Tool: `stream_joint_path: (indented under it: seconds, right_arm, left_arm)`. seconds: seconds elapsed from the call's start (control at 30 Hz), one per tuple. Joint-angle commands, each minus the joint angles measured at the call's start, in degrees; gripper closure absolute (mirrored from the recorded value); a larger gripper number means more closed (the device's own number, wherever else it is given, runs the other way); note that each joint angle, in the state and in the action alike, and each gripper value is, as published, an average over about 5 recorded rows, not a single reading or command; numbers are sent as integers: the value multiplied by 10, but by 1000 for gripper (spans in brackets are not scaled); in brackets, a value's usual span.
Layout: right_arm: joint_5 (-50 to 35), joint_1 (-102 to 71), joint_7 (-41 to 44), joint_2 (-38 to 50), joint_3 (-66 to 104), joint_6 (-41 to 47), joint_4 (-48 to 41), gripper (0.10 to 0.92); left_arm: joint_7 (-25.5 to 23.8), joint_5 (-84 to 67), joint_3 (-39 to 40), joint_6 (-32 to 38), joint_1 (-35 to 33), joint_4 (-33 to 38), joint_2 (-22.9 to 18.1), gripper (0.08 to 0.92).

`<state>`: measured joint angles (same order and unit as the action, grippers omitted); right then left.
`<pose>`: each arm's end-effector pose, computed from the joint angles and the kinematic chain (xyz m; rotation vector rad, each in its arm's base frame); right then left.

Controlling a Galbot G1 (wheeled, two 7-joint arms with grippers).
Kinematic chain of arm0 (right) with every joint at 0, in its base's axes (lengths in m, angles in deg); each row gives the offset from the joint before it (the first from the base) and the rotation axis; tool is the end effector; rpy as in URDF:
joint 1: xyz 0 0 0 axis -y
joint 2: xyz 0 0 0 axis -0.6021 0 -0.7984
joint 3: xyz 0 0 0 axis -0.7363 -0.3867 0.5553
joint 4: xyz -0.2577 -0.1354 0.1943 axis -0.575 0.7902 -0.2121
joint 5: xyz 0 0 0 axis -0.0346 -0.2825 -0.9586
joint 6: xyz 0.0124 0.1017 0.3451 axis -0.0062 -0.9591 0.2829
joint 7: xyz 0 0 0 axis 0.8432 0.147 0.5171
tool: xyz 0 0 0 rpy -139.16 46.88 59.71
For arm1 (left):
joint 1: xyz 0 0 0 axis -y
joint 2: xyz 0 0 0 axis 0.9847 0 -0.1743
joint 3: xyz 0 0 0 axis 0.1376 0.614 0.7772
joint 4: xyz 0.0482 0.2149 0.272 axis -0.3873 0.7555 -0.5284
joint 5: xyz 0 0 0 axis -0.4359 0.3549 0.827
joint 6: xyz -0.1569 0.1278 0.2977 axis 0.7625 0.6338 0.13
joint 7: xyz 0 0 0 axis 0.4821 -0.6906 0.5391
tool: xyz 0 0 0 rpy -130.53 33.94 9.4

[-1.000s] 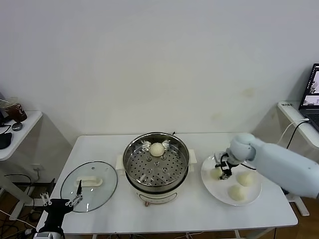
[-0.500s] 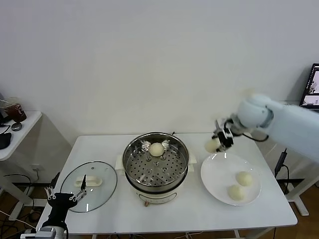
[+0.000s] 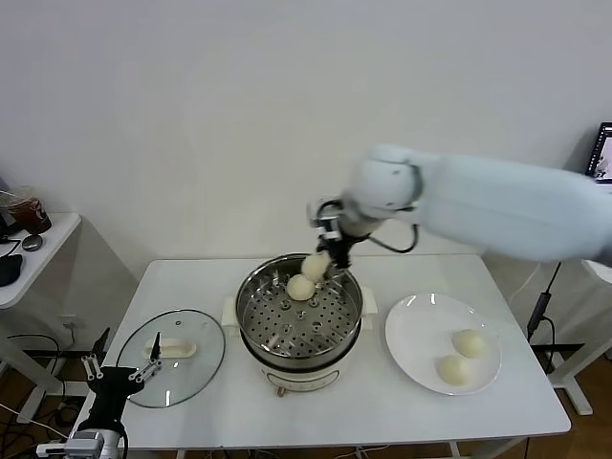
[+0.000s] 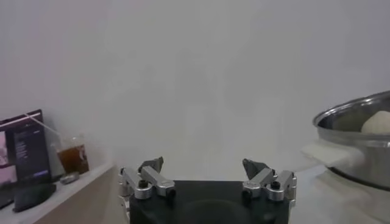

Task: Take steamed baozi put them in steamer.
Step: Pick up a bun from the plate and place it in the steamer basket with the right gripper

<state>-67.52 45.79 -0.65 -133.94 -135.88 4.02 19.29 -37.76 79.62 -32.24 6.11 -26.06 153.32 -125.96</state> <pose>0.4910 0.1699 -0.0174 1.4597 -1.4367 1.5025 0.1579 0.1350 -0.3106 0.1569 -3.0944 -0.4953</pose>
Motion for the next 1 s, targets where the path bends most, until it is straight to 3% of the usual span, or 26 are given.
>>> stream_joint_path:
  seconds: [0.03, 0.33, 0.7, 1.0]
  right_arm:
    - [-16, -66, -31, -148, -13, 31, -109, 510]
    - [26, -121, -32, -201, -7, 31, -173, 508]
    - [36, -139, -33, -198, -6, 31, -190, 499]
    - [34, -57, 34, -107, 11, 30, -112, 272]
  left_arm:
    - [0, 0, -11, 1, 2, -6, -1, 177]
    - [0, 0, -1, 0, 7, -7, -7, 177]
    - [0, -2, -4, 1, 6, -6, -6, 177]
    - [0, -5, -8, 0, 7, -7, -3, 177]
